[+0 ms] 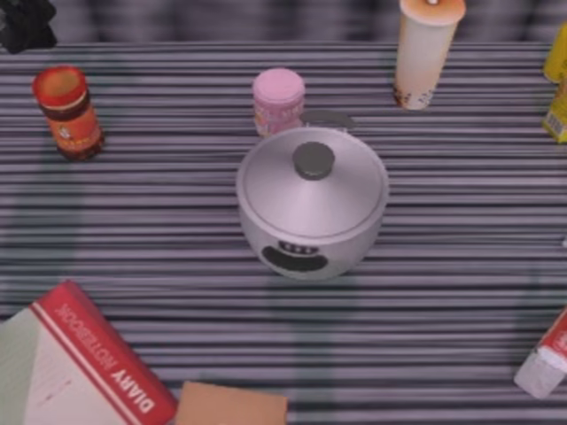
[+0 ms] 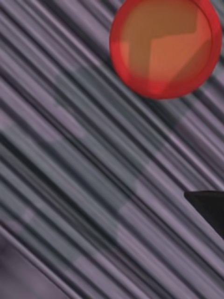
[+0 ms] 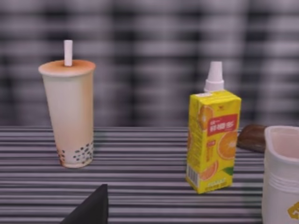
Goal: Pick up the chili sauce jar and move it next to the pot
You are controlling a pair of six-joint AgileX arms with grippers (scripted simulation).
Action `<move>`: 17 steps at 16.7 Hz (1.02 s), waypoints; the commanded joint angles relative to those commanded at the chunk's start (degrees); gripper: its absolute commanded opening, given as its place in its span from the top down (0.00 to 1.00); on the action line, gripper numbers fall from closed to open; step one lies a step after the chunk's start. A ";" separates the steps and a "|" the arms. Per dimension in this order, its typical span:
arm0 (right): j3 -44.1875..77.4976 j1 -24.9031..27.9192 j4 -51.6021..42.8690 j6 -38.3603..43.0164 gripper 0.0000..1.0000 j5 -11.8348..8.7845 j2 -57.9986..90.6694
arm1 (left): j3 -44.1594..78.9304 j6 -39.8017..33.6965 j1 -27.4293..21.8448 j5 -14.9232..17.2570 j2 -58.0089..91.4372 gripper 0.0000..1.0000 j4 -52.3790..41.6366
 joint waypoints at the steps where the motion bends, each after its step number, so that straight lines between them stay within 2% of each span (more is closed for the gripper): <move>1: 0.00 0.00 0.00 0.00 0.00 0.00 0.00 | 2.56 0.99 0.12 0.20 3.54 0.00 -2.06; 7: 0.00 0.00 0.00 0.00 0.00 0.00 0.00 | 9.60 3.83 0.51 0.72 14.71 0.00 -8.75; 13: 0.00 0.00 0.00 0.00 0.00 0.00 0.00 | 9.33 3.73 0.16 0.68 14.90 0.00 -8.47; 17: 0.00 0.00 0.00 0.00 0.00 0.00 0.00 | 5.32 3.09 -0.21 0.60 15.18 0.00 -3.80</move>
